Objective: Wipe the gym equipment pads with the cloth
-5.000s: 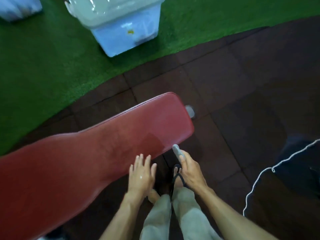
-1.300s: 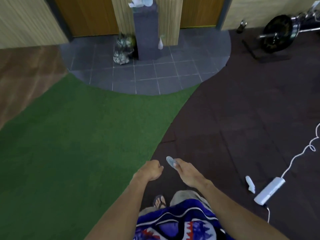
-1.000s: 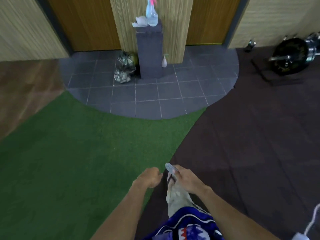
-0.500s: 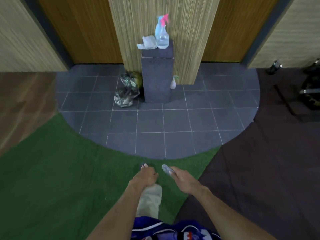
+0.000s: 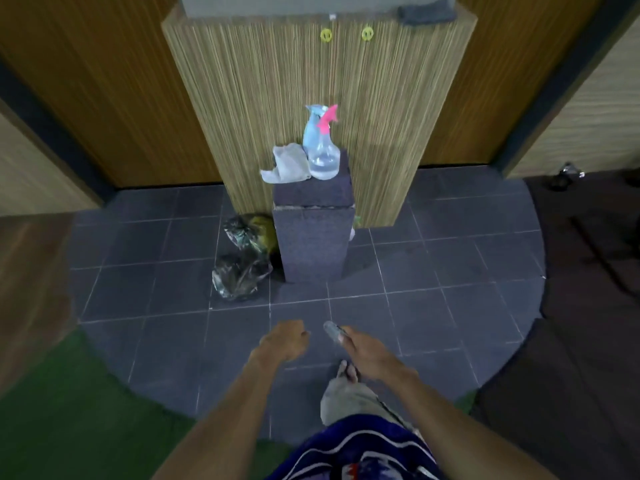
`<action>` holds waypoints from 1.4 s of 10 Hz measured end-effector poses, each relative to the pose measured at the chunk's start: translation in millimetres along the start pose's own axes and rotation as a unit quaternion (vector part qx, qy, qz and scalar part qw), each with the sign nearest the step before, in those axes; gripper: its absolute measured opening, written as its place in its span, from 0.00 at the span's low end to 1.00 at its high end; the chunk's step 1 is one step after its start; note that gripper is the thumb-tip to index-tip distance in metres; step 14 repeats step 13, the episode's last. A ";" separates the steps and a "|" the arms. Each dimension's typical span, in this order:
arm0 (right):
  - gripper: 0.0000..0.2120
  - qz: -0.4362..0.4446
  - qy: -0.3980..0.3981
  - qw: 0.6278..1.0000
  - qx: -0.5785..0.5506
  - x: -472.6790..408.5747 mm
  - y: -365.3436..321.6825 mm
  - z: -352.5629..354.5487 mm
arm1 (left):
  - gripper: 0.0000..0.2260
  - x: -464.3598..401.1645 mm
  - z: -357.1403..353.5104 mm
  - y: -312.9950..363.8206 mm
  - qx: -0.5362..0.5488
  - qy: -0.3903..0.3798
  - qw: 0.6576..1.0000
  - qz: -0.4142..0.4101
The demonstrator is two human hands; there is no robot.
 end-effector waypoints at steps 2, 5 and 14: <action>0.21 0.038 -0.027 0.996 0.074 -161.6 -6.9 98.4 | 0.15 -119.6 126.3 39.0 0.004 0.044 0.999 0.004; 0.21 0.218 -0.107 0.936 0.255 -386.1 -20.3 225.2 | 0.18 -280.4 273.2 67.2 0.005 0.207 0.978 0.030; 0.29 0.344 -0.022 0.899 0.270 -422.9 -46.3 250.8 | 0.29 -332.8 241.9 6.5 -0.070 0.299 0.945 -0.115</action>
Point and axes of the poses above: each hand's wrist, its own x-axis away from the middle knuckle, its own z-axis out of the back of the hand, y = z × x, the point moved 7 cm from there along -x, towards the middle knuckle, and after that the axes turned 7 degrees about z, right-handed, at the moved point
